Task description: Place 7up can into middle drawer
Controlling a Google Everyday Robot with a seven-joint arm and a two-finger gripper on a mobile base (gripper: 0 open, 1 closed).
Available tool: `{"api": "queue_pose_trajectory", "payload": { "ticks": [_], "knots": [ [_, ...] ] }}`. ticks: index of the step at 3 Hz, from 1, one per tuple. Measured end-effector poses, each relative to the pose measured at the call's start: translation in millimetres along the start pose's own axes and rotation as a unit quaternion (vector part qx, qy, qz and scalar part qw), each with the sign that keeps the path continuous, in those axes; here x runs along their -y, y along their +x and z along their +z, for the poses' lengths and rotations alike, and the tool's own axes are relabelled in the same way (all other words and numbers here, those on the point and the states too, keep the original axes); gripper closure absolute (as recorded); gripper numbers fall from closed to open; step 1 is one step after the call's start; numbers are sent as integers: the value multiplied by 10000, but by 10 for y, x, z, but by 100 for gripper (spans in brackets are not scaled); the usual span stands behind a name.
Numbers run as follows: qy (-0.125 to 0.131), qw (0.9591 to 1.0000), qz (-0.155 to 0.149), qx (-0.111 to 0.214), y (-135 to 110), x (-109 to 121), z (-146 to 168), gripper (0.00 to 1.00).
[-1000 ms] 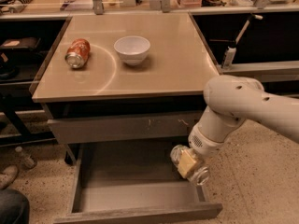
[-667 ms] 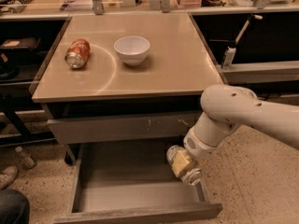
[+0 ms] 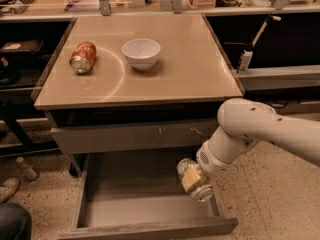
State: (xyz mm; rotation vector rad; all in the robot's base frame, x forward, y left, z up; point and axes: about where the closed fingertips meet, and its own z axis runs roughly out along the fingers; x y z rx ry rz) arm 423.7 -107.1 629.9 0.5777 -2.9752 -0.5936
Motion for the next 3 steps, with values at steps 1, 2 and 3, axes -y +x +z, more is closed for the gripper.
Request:
{"api": "queue_pose_trajectory", "payload": {
  "ticks": [1, 2, 3],
  "knots": [
    [-324, 9977, 503, 311, -76, 51, 350, 100],
    [-710, 9915, 954, 534, -171, 137, 711, 100],
    [-768, 9910, 977, 500, -161, 125, 766, 100]
  ]
}}
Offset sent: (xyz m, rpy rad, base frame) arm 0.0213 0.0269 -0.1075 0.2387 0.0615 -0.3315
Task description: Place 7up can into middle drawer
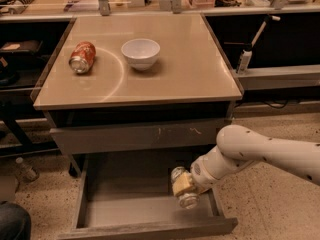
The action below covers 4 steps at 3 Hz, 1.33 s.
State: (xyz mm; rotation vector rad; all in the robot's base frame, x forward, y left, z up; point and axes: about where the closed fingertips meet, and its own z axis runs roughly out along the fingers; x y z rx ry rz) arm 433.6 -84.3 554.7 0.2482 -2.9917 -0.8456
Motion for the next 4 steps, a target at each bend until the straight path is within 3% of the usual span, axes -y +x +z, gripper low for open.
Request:
{"api": "queue_pose_trajectory", "payload": {
  "ticks": [1, 3, 4],
  "knots": [
    [-246, 9997, 97, -5, 6, -97, 359, 100],
    [-710, 9973, 174, -24, -228, -317, 946, 100],
    [-718, 9973, 181, -38, -222, -314, 962, 100]
  ]
}}
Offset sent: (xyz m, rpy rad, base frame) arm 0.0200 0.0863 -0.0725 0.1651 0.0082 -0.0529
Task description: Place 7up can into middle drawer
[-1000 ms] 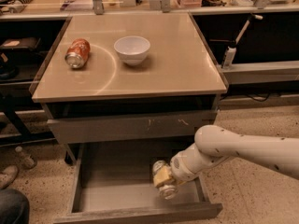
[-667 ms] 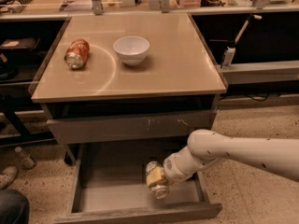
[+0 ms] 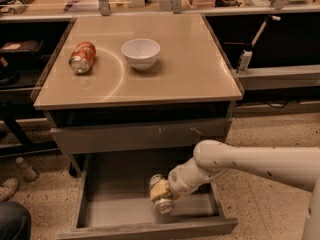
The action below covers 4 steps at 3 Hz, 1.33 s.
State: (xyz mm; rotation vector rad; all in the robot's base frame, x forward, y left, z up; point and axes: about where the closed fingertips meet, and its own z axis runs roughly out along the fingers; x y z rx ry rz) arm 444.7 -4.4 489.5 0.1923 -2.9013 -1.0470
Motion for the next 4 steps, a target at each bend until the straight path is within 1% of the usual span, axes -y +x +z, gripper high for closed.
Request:
{"api": "queue_pose_trajectory", "payload": {
  "ticks": [1, 2, 3, 4],
  "knots": [
    [-179, 9994, 16, 289, -73, -31, 146, 100],
    [-388, 9964, 47, 755, -246, -61, 272, 100],
    [-531, 9934, 125, 1005, -372, -26, 425, 100],
    [-735, 9905, 240, 1137, -463, 75, 611, 100]
  ]
}}
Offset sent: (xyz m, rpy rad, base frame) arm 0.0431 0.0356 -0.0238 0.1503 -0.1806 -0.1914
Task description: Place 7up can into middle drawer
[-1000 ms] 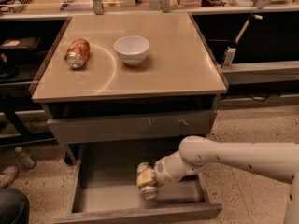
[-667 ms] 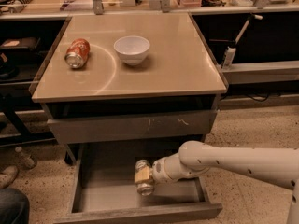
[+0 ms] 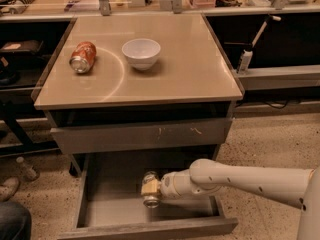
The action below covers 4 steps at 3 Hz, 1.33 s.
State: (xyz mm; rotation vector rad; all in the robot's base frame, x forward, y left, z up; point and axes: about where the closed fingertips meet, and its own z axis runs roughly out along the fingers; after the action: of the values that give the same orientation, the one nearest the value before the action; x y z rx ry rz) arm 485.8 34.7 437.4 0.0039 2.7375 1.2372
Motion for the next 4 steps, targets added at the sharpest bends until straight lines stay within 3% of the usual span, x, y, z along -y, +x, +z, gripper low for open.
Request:
{"api": "queue_pose_trajectory", "payload": {
  "ticks": [3, 4],
  "knots": [
    [-140, 9997, 182, -77, -15, 250, 556, 100],
    [-140, 9997, 182, -78, -15, 249, 557, 100]
  ]
}}
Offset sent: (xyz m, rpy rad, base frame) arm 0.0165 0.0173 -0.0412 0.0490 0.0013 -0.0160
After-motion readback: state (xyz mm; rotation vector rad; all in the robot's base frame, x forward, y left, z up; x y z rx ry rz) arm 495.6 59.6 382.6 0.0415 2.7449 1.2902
